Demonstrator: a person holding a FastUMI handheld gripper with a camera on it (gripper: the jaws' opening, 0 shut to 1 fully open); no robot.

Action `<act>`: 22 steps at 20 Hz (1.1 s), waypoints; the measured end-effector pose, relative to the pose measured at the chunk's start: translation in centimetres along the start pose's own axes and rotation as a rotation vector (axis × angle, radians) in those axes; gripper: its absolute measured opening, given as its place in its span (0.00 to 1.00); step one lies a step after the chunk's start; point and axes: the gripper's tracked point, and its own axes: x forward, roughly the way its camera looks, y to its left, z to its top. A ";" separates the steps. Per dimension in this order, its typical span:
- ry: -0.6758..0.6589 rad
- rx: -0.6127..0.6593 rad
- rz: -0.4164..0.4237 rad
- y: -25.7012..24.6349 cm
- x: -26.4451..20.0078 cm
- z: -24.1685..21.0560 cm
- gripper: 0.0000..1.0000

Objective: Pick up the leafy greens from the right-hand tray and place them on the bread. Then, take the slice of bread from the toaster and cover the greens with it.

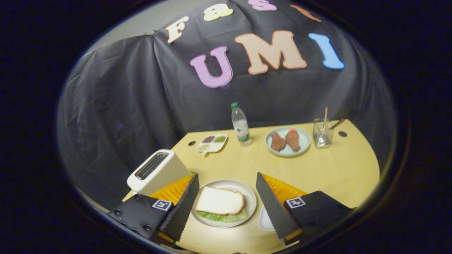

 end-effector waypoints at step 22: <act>-0.532 -0.211 -0.406 -5.5 -12.3 14.2 1.00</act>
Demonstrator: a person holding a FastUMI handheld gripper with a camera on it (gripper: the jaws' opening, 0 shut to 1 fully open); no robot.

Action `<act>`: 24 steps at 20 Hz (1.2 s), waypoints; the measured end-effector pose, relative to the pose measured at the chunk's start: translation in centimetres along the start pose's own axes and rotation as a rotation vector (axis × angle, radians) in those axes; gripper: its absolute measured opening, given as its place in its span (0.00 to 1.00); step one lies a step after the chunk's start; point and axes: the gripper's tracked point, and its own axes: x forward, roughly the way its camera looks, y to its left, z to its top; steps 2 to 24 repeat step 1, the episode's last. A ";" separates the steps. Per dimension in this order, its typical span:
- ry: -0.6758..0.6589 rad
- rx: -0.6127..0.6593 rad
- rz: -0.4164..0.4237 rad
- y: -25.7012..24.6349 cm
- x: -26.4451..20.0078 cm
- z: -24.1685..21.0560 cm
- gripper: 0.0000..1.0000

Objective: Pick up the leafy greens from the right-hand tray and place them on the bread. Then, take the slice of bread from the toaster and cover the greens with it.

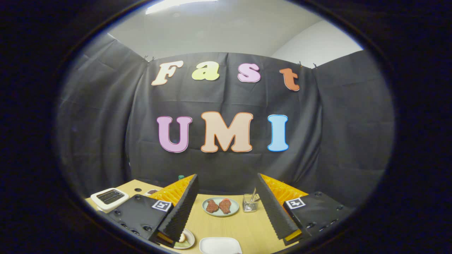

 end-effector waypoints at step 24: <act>-0.006 -0.007 0.002 0.0 -0.1 0.4 1.00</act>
